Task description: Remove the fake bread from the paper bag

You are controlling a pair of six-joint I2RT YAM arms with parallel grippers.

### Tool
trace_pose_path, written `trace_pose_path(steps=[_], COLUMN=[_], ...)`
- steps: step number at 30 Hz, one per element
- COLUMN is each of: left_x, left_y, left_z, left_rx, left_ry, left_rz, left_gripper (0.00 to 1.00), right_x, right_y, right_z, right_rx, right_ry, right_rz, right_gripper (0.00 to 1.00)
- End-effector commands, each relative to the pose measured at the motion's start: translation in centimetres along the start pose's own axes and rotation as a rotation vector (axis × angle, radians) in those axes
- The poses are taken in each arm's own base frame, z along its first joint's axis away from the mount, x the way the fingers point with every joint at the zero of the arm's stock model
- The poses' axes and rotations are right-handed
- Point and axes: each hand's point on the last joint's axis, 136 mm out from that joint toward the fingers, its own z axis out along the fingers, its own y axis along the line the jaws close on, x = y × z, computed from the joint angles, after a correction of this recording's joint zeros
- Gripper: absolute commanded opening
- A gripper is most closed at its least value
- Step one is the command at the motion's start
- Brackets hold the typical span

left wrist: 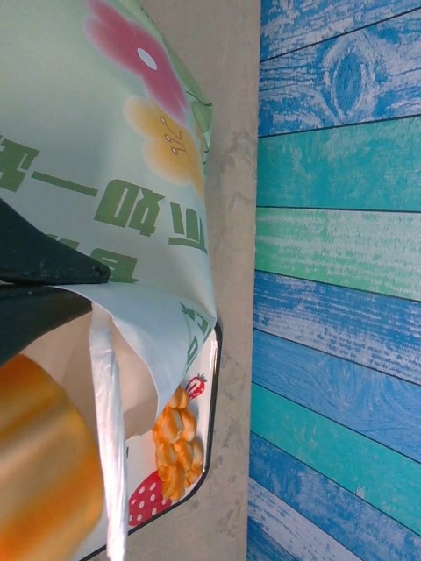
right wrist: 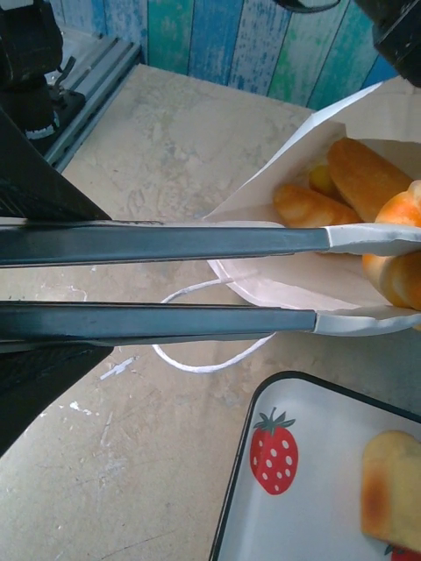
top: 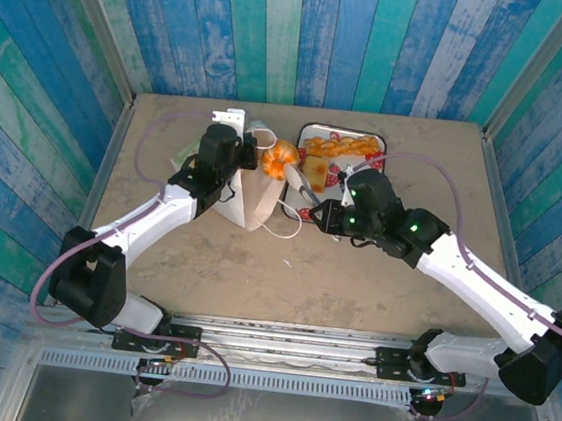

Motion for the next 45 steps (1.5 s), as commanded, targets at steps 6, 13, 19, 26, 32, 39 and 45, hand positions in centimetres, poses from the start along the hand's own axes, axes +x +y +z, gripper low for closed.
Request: trace_pose_path(steps=[6,13,19,26,32,39,45], left_x=[0.0,0.1,-0.1,-0.2,0.0,0.2,0.4], left_y=[0.4,0.4,0.1,0.1,0.2,0.3,0.3], left_z=[0.8,0.6,0.4,0.4,0.5,0.4,0.5], left_rx=[-0.03,-0.028,-0.011,-0.011,-0.018,-0.017,-0.019], left_ry=[-0.012,-0.013,-0.022,-0.023,-0.018,-0.012,-0.01], left_rz=[-0.014,-0.011,-0.015,-0.01,-0.001,0.002,0.006], left_gripper=[0.0,0.0,0.0,0.0,0.0,0.0,0.0], right_x=[-1.9,-3.0,-3.4,-3.4,-3.6,-4.2,-4.8], right_y=[-1.0,-5.7,-9.6,-12.5,-13.9,-15.1,-16.1], right_z=[-3.6,-5.2,-5.1,-3.4,-1.8,-0.3,1.2], right_rx=[-0.042,-0.012,-0.013,0.001,0.018,0.008,-0.028], right_ry=[-0.134,-0.175,-0.129,-0.045,-0.001,0.049,0.082], right_rz=[0.056,0.19,0.308,0.374,0.399,0.446,0.48], right_gripper=[0.06,0.07,0.08,0.09,0.09,0.13,0.21])
